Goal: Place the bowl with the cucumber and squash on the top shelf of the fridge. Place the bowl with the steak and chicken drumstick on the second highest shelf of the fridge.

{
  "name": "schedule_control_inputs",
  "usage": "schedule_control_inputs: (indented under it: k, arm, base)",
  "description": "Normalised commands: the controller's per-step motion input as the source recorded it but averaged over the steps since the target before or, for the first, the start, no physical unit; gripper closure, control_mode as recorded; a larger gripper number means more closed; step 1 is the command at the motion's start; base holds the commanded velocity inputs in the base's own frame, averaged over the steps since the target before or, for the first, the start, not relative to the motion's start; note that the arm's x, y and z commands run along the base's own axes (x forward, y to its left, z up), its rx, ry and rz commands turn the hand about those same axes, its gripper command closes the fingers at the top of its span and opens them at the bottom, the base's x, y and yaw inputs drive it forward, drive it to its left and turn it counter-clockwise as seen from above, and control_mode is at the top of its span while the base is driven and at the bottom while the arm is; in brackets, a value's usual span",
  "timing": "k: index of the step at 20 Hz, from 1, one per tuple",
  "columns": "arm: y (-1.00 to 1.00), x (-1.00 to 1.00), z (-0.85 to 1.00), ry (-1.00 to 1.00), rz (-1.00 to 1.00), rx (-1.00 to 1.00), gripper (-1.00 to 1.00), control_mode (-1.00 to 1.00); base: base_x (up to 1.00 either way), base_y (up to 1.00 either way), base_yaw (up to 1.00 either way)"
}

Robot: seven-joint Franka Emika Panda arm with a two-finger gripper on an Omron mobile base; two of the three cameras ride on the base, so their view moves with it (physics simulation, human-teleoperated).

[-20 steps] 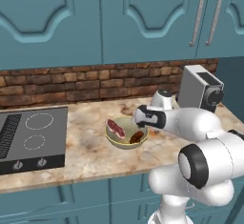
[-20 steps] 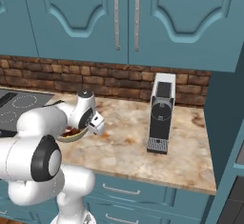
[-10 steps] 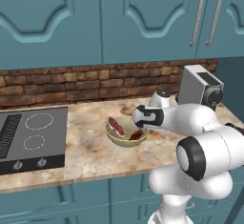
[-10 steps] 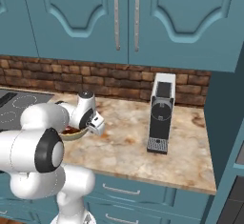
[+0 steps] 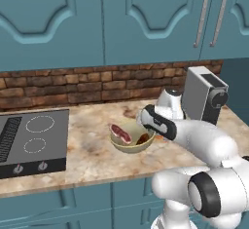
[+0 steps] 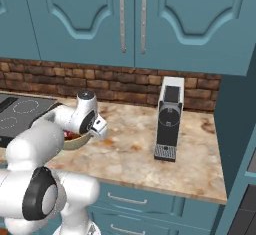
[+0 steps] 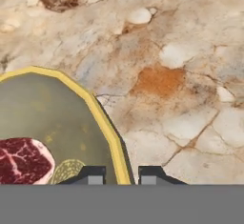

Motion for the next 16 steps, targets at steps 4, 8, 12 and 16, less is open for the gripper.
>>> schedule_control_inputs:
  k: [4, 8, 12, 16]
  arm:
    - [0.0, -1.0, 1.0, -0.23, 0.0, 0.0, 1.0, -1.0]
    - [0.0, -1.0, 1.0, -0.23, 0.0, 0.0, 1.0, -1.0]
    - [-0.03, -0.99, 1.0, -0.04, 0.0, 0.02, 1.0, -1.0]
    - [-0.55, -0.63, 0.96, 0.09, -0.01, 0.28, 1.0, -1.0]
  base:
    - [0.0, 0.0, 0.0]
    - [0.0, 0.0, 0.0]
    - [0.0, 0.0, 0.0]
    - [0.0, 0.0, 0.0]
